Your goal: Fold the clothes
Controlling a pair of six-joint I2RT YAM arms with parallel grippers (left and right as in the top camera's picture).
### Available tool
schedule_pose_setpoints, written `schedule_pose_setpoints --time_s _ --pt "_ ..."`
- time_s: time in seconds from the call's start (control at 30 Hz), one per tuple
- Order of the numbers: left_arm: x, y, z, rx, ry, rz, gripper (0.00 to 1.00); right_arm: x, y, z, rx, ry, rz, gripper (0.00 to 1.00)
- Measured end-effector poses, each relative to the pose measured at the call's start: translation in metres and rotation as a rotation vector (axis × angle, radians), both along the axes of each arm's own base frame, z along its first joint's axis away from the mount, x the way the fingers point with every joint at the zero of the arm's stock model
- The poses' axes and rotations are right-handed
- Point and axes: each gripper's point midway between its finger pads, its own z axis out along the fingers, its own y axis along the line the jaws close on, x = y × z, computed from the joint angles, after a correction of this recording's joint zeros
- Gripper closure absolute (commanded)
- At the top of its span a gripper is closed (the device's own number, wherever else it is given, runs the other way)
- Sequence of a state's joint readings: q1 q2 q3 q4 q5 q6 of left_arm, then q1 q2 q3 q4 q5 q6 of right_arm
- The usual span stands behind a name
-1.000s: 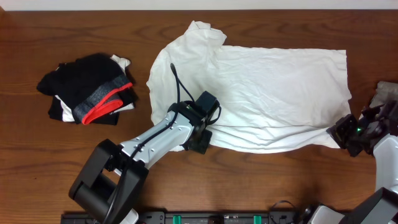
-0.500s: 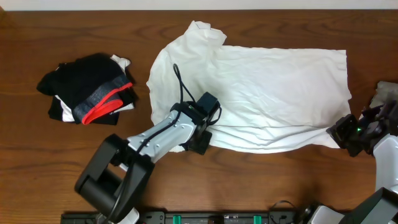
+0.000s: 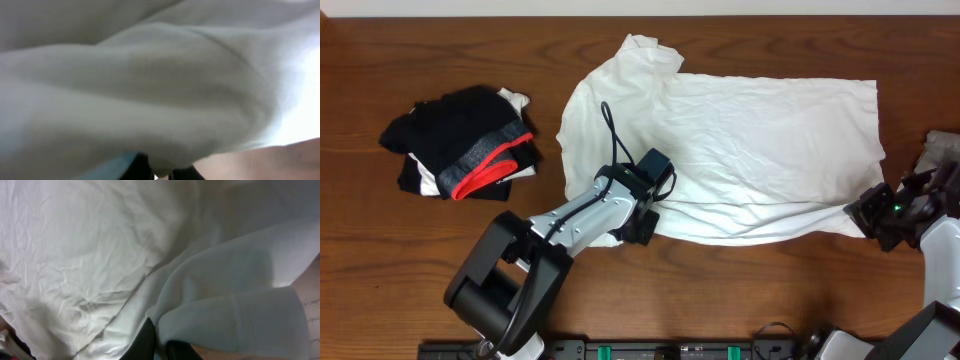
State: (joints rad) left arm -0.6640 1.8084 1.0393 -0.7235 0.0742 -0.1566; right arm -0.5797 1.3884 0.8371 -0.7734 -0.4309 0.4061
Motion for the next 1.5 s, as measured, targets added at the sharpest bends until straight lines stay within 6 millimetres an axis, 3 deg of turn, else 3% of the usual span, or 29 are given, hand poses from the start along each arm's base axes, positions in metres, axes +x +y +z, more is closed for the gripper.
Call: schedule_pose_setpoints --time_s 0.2,0.57,0.83,1.07,1.2,1.27,1.4,1.5 --pt "-0.026 0.016 0.015 0.079 0.128 -0.001 0.93 0.0 0.0 0.0 0.003 -0.001 -0.002 0.93" --pt "-0.013 0.005 0.086 -0.025 0.006 -0.003 0.83 0.002 -0.001 0.001 -0.002 -0.01 -0.002 0.93" --pt "-0.013 0.004 0.088 -0.031 -0.001 -0.001 0.94 0.004 -0.002 0.001 -0.006 -0.017 -0.002 0.92" --pt "-0.023 0.013 0.093 0.006 0.044 -0.001 0.94 0.007 -0.004 0.005 -0.014 -0.028 -0.001 0.92" --pt "-0.014 0.016 0.131 0.018 0.009 0.008 0.94 0.01 -0.006 0.01 -0.035 -0.045 0.031 0.96" --pt "0.003 0.01 0.165 -0.032 -0.089 0.015 0.94 0.012 -0.007 0.015 -0.051 -0.057 0.057 0.96" --pt "0.017 0.003 0.219 -0.133 -0.247 0.02 0.94 0.018 -0.013 0.031 -0.095 -0.083 0.096 0.97" --pt "0.015 0.006 0.235 -0.154 -0.286 0.022 0.94 0.021 -0.02 0.049 -0.15 -0.106 0.104 0.97"
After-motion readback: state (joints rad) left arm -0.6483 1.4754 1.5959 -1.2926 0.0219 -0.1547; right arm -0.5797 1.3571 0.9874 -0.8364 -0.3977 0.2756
